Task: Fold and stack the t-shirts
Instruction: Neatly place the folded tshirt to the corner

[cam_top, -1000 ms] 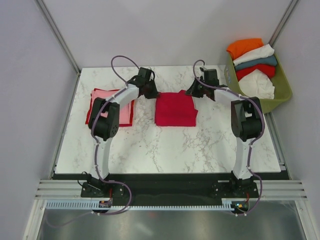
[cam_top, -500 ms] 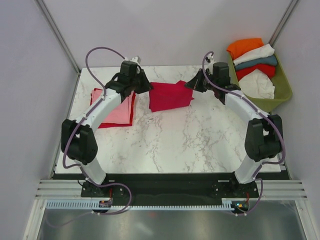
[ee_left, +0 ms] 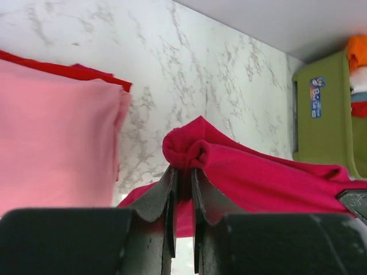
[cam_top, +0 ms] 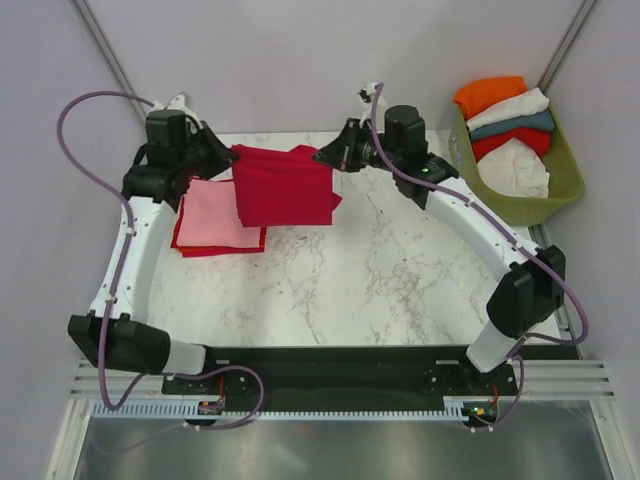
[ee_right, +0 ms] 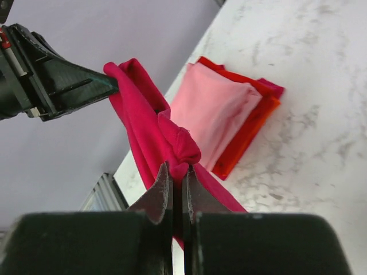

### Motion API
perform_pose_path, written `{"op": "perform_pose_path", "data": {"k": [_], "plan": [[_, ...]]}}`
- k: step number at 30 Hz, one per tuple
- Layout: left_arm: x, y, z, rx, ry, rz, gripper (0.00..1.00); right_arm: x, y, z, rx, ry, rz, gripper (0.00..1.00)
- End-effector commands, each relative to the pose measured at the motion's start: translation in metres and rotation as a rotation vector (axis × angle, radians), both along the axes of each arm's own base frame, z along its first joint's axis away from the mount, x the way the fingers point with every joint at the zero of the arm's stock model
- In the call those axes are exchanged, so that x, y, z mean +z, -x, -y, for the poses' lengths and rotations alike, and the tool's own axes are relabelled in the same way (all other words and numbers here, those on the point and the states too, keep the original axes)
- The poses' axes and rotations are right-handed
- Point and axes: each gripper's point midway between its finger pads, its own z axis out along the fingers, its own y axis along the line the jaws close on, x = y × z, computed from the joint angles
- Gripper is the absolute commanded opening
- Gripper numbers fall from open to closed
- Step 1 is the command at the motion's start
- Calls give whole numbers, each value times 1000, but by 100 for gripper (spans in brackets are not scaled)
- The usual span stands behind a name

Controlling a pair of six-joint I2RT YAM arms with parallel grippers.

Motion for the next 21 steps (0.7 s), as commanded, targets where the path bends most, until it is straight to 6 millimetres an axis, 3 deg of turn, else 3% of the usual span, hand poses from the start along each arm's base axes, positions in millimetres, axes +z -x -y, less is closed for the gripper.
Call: {"op": "perform_pose_path", "data": {"k": [1,3,4,6,10,15,21], "plan": [[30,21,-74,186,-130,44,2,24,-7,-24,-15,-61,34,0],[29,29,-108,280,-152,32,2,18,1,-52,19,-69,21,0],[34,35,-125,329,-157,42,2,25,12,-71,53,-82,36,0],[33,42,-146,384,-164,35,2,16,13,-91,64,-72,25,0],[28,53,-177,479,-192,9,2,17,33,-136,129,-103,33,0],[16,58,-204,567,-193,-29,2,4,37,-168,155,-101,17,0],[-12,50,-221,619,-195,-107,2,-16,32,-187,155,-87,-6,0]]}}
